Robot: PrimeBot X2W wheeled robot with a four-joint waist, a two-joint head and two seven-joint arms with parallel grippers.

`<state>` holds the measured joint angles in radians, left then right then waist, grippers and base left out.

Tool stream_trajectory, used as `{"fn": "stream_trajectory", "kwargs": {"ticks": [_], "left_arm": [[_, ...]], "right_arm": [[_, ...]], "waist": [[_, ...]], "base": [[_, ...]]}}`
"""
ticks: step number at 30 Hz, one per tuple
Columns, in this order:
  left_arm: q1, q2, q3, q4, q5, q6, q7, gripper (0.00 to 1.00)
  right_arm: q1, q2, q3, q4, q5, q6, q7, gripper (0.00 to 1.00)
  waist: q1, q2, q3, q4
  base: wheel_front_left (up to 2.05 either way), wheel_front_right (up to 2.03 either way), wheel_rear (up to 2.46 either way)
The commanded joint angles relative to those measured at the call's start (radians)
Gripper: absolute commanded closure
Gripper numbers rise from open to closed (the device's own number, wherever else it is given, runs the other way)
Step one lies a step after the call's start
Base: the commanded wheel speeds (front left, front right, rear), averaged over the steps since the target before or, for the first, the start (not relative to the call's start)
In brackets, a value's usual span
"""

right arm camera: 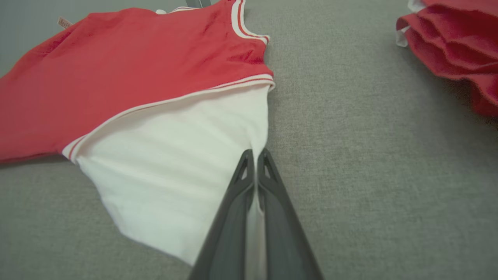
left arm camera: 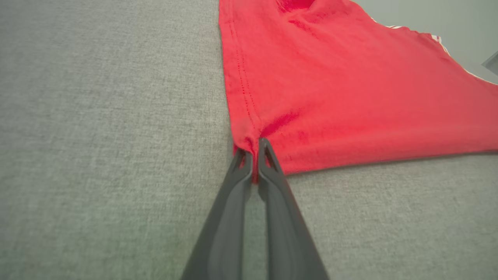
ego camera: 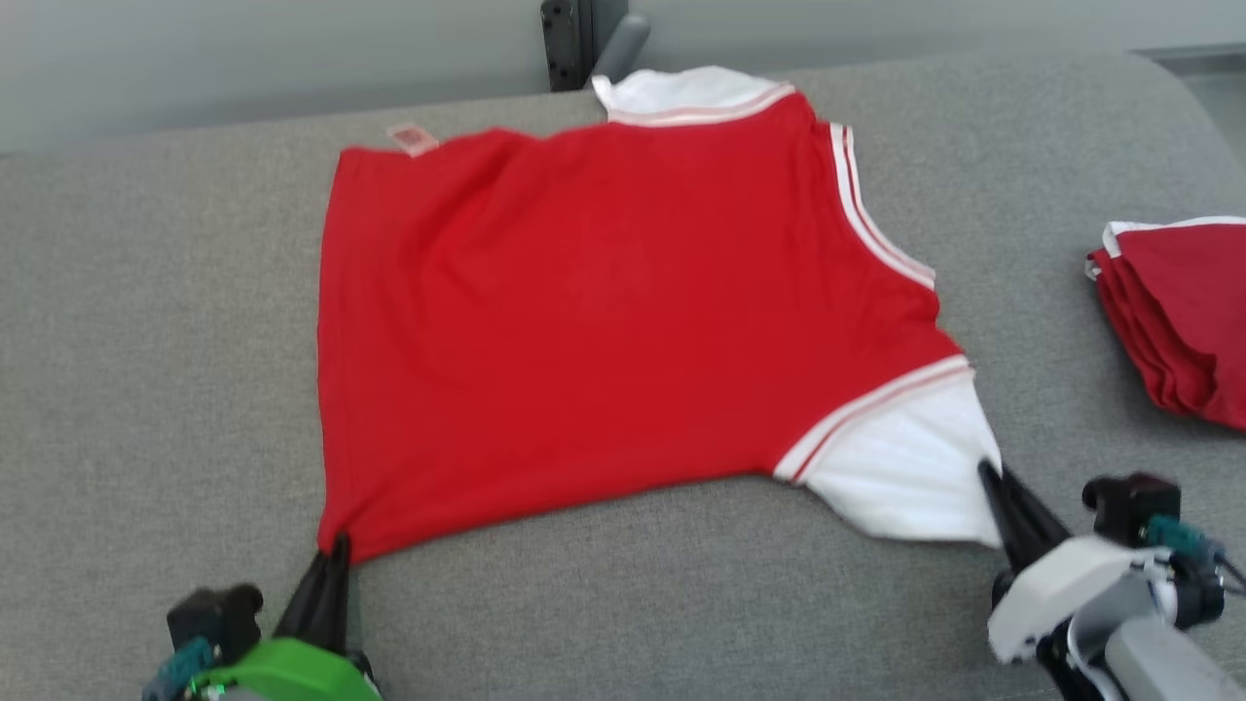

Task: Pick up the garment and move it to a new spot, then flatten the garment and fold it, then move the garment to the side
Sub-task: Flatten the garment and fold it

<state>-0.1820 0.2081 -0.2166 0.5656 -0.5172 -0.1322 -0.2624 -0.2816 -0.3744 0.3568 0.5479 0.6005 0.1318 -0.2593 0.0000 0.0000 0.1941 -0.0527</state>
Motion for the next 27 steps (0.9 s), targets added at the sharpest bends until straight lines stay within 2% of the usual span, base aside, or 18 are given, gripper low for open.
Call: {"fn": "stream_trajectory", "kwargs": {"ticks": [1,9,12,14,19,25,27], "left_arm": [[0.084,-0.01,0.02,-0.017,0.013,0.003,-0.003,1.0],[0.296,-0.057,0.112,-0.105,0.061,0.003,-0.003,1.0],[0.328,-0.069,0.14,-0.17,0.07,0.003,-0.003,1.0],[0.329,-0.073,0.145,-0.238,0.096,0.003,-0.003,1.0],[0.229,-0.068,0.137,-0.33,0.133,0.003,-0.003,1.0],[0.01,-0.055,0.112,-0.235,0.152,0.003,-0.003,1.0],[-0.025,-0.057,0.108,-0.208,0.155,0.003,-0.003,1.0]], "right_arm": [[0.073,-0.003,0.014,-0.005,0.011,-0.002,-0.005,1.0],[0.317,0.006,-0.042,-0.068,0.023,-0.002,-0.007,1.0],[0.365,0.013,-0.059,-0.115,0.014,-0.002,-0.007,1.0],[0.363,0.01,-0.113,-0.156,-0.008,-0.002,-0.007,1.0],[0.259,0.035,-0.174,-0.202,-0.074,-0.002,-0.006,1.0],[0.001,0.066,-0.181,-0.115,-0.156,-0.002,0.06,1.0],[-0.044,0.074,-0.183,-0.097,-0.159,-0.002,0.065,1.0]], "waist": [[0.0,0.0,-0.168,-0.034],[0.0,0.0,-0.222,-0.034],[0.0,0.0,-0.217,-0.032],[0.0,0.0,-0.199,-0.026],[0.0,0.0,-0.127,0.0],[0.0,0.0,-0.008,0.026],[0.0,0.0,0.009,0.029]], "base": [[0.0,0.0,0.0],[0.0,0.0,0.0],[0.0,0.0,0.0],[0.0,0.0,0.0],[0.0,0.0,0.0],[0.0,0.0,0.0],[0.0,0.0,0.0]]}}
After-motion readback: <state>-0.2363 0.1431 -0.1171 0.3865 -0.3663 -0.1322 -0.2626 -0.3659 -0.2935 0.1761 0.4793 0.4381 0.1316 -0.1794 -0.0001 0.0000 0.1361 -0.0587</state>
